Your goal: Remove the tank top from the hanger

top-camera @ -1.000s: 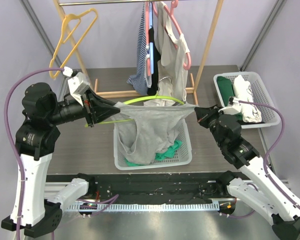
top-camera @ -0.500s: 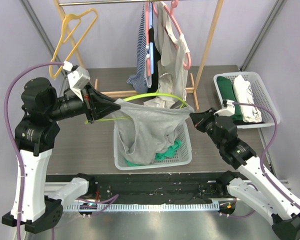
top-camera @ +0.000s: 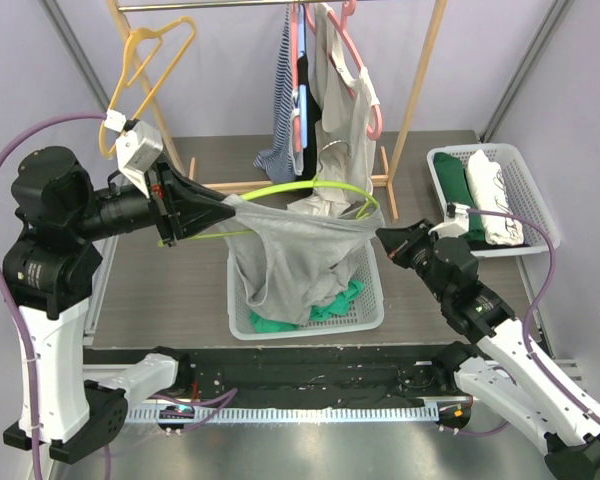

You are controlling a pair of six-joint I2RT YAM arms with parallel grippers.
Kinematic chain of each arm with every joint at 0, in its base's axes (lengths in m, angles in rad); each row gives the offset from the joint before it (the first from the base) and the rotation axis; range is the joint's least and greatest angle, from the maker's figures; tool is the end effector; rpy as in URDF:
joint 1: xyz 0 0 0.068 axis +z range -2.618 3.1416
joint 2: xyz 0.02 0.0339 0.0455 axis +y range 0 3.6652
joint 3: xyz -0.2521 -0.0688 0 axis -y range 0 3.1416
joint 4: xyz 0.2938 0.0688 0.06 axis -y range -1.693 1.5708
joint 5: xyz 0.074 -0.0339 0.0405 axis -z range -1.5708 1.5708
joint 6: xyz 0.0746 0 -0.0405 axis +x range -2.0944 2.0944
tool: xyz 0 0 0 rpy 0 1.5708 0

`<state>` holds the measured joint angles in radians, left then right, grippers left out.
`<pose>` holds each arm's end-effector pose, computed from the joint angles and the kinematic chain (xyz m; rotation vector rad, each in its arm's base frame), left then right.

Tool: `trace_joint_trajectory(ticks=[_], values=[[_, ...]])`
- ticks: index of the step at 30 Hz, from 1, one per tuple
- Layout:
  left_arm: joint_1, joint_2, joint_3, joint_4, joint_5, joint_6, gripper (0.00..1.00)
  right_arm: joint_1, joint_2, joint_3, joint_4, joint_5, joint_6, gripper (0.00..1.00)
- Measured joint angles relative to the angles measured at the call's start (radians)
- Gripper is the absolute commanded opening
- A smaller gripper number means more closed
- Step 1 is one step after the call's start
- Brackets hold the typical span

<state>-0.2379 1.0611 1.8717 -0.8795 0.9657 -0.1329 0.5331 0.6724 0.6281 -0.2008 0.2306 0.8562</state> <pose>0.1528 -0.1002 0.5798 0.8359 1.5030 -1.0617 0.2336 0.1181 0.2819 0.4679 1.8195 0.7686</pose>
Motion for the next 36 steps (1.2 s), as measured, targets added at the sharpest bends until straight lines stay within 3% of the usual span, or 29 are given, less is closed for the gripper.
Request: trace_joint_trajectory(ticks=[6, 11, 15, 19, 24, 33, 36], values=[[0.000, 0.020, 0.098, -0.042, 0.038, -0.037, 0.00, -0.018, -0.001, 0.002, 0.036, -0.030, -0.005, 0.01], [0.001, 0.021, 0.109, -0.035, 0.072, -0.080, 0.00, -0.111, 0.001, 0.028, 0.035, -0.048, -0.047, 0.01], [0.008, -0.004, 0.156, 0.059, 0.119, -0.129, 0.00, -0.259, 0.068, -0.004, -0.105, 0.052, -0.103, 0.01], [0.008, -0.052, 0.184, 0.125, 0.153, -0.158, 0.00, -0.269, 0.142, -0.060, -0.173, 0.049, -0.121, 0.01], [0.006, -0.099, 0.174, 0.190, 0.183, -0.174, 0.00, -0.269, 0.103, -0.084, -0.177, 0.002, -0.154, 0.01], [0.005, -0.103, -0.135, 0.209, 0.085, -0.093, 0.00, -0.264, -0.111, 0.013, -0.143, -0.060, -0.264, 0.19], [0.006, -0.080, -0.185, 0.200, 0.049, -0.066, 0.00, -0.264, -0.155, 0.058, -0.144, -0.060, -0.312, 0.33]])
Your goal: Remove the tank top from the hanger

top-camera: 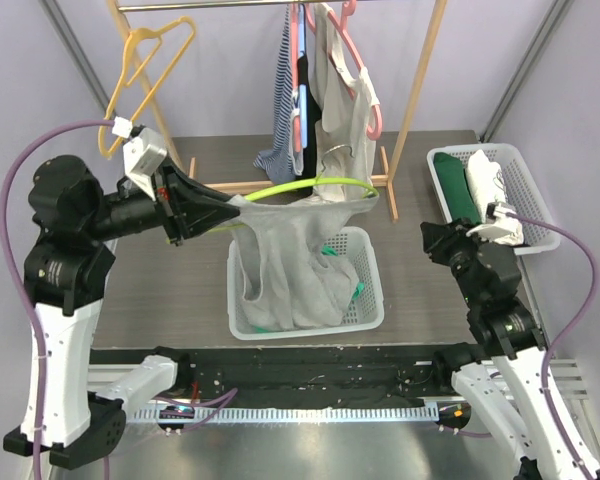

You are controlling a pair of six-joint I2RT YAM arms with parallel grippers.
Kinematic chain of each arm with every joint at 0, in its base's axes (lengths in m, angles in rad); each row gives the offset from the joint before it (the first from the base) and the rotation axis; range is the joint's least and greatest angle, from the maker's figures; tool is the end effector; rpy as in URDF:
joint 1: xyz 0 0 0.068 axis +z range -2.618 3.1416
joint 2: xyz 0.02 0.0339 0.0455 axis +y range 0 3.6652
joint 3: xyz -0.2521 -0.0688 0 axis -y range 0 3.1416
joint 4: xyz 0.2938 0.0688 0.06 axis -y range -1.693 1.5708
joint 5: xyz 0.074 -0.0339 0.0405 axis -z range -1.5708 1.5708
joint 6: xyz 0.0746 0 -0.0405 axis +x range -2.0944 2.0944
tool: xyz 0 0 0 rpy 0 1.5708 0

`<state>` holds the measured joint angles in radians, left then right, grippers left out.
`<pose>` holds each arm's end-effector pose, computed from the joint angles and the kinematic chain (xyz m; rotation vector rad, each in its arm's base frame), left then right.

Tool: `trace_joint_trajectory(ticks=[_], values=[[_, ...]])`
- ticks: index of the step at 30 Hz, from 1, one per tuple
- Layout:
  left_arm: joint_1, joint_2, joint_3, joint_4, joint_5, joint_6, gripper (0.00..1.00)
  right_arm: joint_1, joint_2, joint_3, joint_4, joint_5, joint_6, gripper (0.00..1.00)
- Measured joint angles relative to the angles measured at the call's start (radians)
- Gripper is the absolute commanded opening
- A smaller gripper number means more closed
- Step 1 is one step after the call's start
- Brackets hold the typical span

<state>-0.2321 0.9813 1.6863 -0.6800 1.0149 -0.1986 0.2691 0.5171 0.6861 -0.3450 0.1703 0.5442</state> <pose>0.1587 -0.1026 0.5620 0.8516 1.4373 -1.1063 0.2209 0.0478 0.3209 0.3662 1.7269 0.4455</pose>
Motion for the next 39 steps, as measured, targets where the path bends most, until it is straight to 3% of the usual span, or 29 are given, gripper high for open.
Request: trace_joint_trajectory(ticks=[5, 10, 18, 26, 32, 39], values=[[0.001, 0.027, -0.010, -0.007, -0.012, 0.010, 0.00, 0.014, -0.031, 0.117, 0.040, -0.097, -0.142, 0.43], [0.001, -0.002, -0.010, -0.005, 0.005, 0.001, 0.00, 0.031, 0.039, 0.217, 0.193, -0.312, -0.233, 0.76], [0.001, -0.047, -0.026, -0.002, 0.054, -0.014, 0.00, 0.031, 0.246, 0.414, 0.349, -0.722, -0.319, 0.76], [0.001, -0.045, -0.026, 0.003, 0.088, -0.038, 0.00, 0.047, 0.313, 0.520, 0.349, -1.025, -0.378, 0.76], [0.001, -0.040, -0.026, 0.003, 0.094, -0.047, 0.00, 0.055, 0.340, 0.549, 0.303, -1.162, -0.415, 0.73], [0.001, -0.039, -0.026, 0.017, 0.108, -0.063, 0.00, 0.069, 0.416, 0.568, 0.291, -1.213, -0.437, 0.67]])
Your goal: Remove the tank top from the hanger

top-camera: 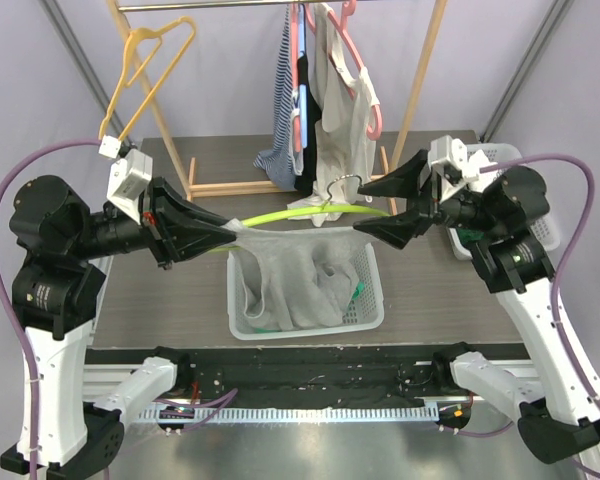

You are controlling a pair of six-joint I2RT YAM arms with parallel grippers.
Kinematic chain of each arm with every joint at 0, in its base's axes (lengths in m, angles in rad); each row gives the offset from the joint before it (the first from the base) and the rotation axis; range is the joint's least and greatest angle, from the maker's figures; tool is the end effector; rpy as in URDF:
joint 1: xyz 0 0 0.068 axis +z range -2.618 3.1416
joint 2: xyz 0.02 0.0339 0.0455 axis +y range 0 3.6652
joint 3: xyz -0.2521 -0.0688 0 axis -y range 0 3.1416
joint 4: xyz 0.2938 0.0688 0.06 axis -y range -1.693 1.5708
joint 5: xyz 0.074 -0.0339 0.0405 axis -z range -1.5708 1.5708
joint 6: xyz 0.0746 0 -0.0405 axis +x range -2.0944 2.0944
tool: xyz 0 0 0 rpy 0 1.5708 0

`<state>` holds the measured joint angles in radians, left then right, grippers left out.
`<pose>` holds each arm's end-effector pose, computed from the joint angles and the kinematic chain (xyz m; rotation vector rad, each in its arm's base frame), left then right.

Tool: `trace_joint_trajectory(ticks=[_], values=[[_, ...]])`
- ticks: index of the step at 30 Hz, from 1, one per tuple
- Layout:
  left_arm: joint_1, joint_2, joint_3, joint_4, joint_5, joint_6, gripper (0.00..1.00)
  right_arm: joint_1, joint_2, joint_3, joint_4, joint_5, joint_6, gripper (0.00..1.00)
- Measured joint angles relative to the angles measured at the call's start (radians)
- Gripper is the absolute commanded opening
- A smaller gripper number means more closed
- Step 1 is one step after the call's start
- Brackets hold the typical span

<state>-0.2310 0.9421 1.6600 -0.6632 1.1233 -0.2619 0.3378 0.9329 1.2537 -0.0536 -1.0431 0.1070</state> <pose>0.1400 -0.1020 0.5617 0.9108 1.4174 -1.2178 0.2026 0.1395 0.4951 -1.0501 1.1029 1.0335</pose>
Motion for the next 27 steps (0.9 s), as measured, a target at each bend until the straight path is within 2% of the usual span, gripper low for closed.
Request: trace_joint_trajectory(ticks=[2, 4, 5, 8, 9, 10, 13, 15, 16, 17, 18, 22, 27], values=[[0.000, 0.000, 0.000, 0.002, 0.003, -0.001, 0.00, 0.006, 0.025, 0.000, 0.000, -0.005, 0.000, 0.63], [0.000, 0.000, 0.000, 0.002, 0.005, -0.002, 0.00, 0.016, 0.053, 0.000, -0.003, -0.006, 0.000, 0.46], [0.000, 0.000, 0.000, 0.002, 0.005, -0.003, 0.00, 0.020, 0.063, -0.001, -0.005, -0.006, -0.002, 0.28], [0.003, 0.000, 0.000, 0.005, -0.011, -0.008, 0.06, 0.034, 0.071, -0.006, -0.007, -0.026, -0.009, 0.08], [0.009, 0.000, 0.000, 0.005, -0.029, -0.011, 0.11, 0.037, 0.067, -0.007, -0.005, -0.038, -0.015, 0.06], [0.015, 0.000, 0.000, 0.002, -0.046, -0.017, 0.31, 0.040, 0.060, -0.008, 0.000, -0.048, -0.024, 0.05], [0.014, 0.004, 0.000, 0.021, -0.039, -0.023, 0.41, 0.040, 0.034, -0.008, 0.000, -0.033, -0.029, 0.02], [0.009, 0.003, 0.000, 0.048, -0.024, -0.025, 0.53, 0.055, 0.035, -0.009, 0.000, -0.025, -0.026, 0.02], [0.008, 0.003, -0.001, 0.061, -0.019, -0.027, 0.68, 0.064, 0.038, -0.010, -0.001, -0.019, -0.024, 0.01], [0.005, 0.005, -0.003, 0.072, -0.013, -0.030, 0.76, 0.072, 0.041, -0.011, -0.001, -0.013, -0.023, 0.01], [0.003, 0.007, -0.008, 0.085, -0.010, -0.036, 0.79, 0.078, 0.043, -0.011, -0.001, -0.005, -0.023, 0.01], [0.001, 0.024, -0.022, 0.107, -0.002, -0.054, 0.82, 0.096, 0.045, -0.015, -0.003, 0.028, -0.023, 0.01], [-0.001, 0.039, -0.029, 0.125, 0.000, -0.072, 0.74, 0.133, 0.045, -0.020, -0.011, 0.080, -0.032, 0.01]])
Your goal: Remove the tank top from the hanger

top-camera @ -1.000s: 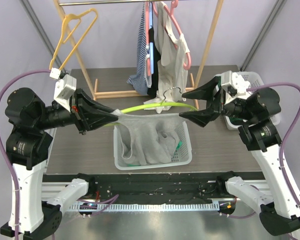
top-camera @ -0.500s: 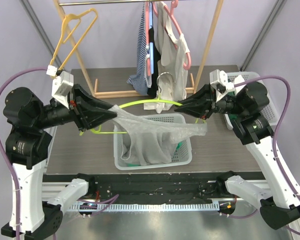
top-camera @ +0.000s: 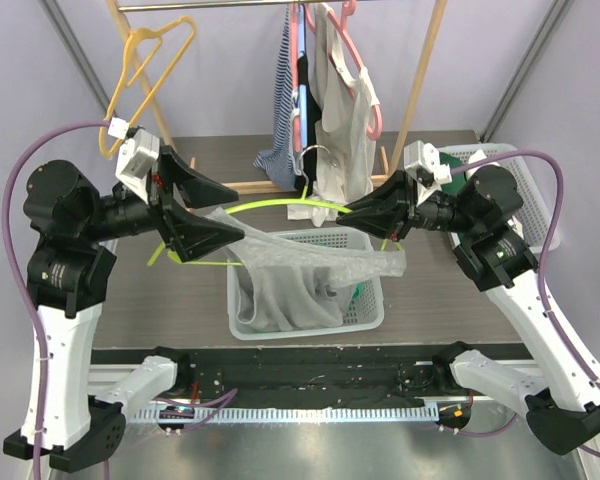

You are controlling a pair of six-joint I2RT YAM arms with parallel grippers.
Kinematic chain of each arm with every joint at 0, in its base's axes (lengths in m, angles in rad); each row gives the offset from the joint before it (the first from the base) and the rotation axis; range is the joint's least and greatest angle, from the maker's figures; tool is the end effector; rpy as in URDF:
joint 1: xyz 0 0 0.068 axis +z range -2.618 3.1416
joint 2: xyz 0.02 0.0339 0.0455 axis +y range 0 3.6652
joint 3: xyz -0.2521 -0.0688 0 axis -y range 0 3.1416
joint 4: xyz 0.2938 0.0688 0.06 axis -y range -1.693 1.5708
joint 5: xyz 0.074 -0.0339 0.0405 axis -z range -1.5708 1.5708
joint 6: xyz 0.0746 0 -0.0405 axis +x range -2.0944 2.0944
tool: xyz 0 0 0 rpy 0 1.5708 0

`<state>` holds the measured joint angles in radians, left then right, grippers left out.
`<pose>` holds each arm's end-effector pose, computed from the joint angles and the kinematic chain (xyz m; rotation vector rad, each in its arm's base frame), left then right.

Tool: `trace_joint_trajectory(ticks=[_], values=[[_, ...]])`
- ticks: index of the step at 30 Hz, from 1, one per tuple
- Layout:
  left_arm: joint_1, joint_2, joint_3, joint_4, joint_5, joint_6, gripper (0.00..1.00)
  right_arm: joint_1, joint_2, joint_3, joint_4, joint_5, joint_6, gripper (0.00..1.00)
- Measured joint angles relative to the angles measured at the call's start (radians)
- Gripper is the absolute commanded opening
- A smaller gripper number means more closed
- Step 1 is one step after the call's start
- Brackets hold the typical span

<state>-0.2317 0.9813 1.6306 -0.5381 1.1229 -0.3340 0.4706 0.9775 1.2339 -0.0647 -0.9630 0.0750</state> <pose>0.1629 -0.1075 0.5603 0.8860 1.4080 -1.2465 0.2062 0.1736 0.4773 -1.0783 1.1286 1.0942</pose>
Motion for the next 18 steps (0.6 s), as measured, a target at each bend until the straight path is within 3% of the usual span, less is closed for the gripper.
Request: trace_joint_trajectory(ticks=[7, 11, 15, 18], values=[[0.000, 0.001, 0.009, -0.006, -0.002, 0.008, 0.71, 0.026, -0.001, 0.000, -0.058, 0.093, -0.067, 0.01], [0.000, 0.008, 0.095, -0.101, -0.015, 0.081, 0.70, 0.031, -0.017, 0.000, -0.109, 0.145, -0.119, 0.01], [0.000, 0.014, 0.280, -0.278, -0.080, 0.264, 0.37, 0.031, -0.031, 0.000, -0.148, 0.187, -0.150, 0.01], [0.000, -0.006, 0.361, -0.397, -0.163, 0.408, 0.25, 0.031, -0.035, 0.000, -0.167, 0.204, -0.165, 0.01]])
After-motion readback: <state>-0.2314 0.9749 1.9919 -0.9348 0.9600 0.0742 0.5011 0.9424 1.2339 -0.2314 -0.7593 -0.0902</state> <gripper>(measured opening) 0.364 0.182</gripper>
